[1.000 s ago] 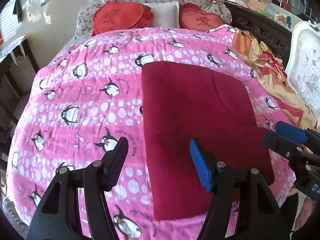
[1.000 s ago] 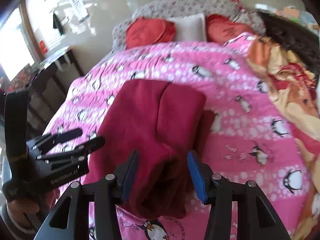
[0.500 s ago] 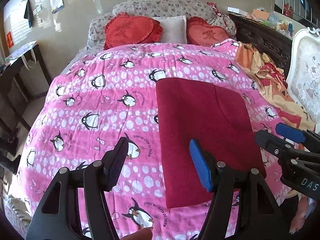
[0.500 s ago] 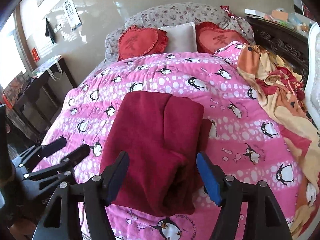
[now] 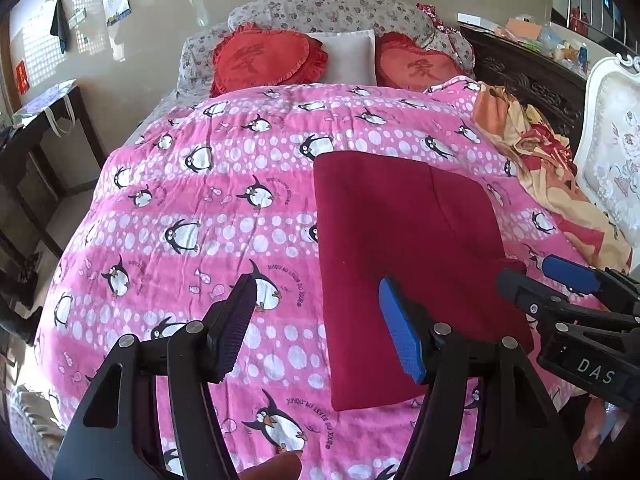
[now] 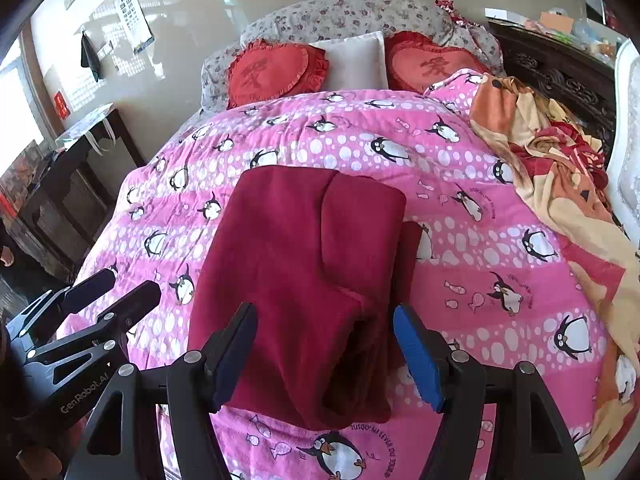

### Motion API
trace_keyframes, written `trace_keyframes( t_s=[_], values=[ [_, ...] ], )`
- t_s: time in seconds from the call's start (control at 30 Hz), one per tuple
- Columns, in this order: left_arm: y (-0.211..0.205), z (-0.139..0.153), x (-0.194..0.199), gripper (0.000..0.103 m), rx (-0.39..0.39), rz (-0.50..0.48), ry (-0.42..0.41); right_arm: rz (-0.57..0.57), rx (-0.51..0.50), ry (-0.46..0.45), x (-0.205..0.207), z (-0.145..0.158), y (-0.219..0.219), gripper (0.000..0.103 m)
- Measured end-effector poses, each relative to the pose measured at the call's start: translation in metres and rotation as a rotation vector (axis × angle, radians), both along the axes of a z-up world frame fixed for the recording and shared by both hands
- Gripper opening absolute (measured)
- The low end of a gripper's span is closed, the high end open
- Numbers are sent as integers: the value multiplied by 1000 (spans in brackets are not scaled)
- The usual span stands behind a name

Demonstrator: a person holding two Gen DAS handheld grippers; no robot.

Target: Fold small clothes

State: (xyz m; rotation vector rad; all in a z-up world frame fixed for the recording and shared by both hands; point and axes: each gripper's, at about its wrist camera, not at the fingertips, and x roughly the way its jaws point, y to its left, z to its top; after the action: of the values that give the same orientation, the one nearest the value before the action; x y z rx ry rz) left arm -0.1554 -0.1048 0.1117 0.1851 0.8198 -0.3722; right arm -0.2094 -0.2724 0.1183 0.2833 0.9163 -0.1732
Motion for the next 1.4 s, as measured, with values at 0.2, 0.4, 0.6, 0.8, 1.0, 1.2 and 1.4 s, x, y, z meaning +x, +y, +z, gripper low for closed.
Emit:
trace_keyframes(
  t_s=[0.2, 0.4, 0.6, 0.8, 1.0, 1.2, 1.4],
  values=[
    [-2, -1, -1, 64, 2, 2, 1, -5, 6, 7, 0, -2, -1, 68],
    [-2, -4, -1, 64, 4, 1, 4, -2, 2, 13, 2, -4, 1, 68],
    [-1, -8, 0, 64, 1, 3, 11, -4, 5, 18, 4, -8, 1, 68],
    [1, -10, 3, 64, -3, 6, 18, 1, 5, 29, 6, -10, 2, 68],
    [1, -10, 5, 64, -2, 7, 20, 2, 7, 32, 8, -12, 3, 68],
    [0, -14, 7, 64, 1, 11, 31, 5, 8, 37, 9, -13, 3, 68],
    [0, -14, 7, 64, 0, 11, 33, 8, 12, 45, 11, -16, 3, 68]
  ],
)
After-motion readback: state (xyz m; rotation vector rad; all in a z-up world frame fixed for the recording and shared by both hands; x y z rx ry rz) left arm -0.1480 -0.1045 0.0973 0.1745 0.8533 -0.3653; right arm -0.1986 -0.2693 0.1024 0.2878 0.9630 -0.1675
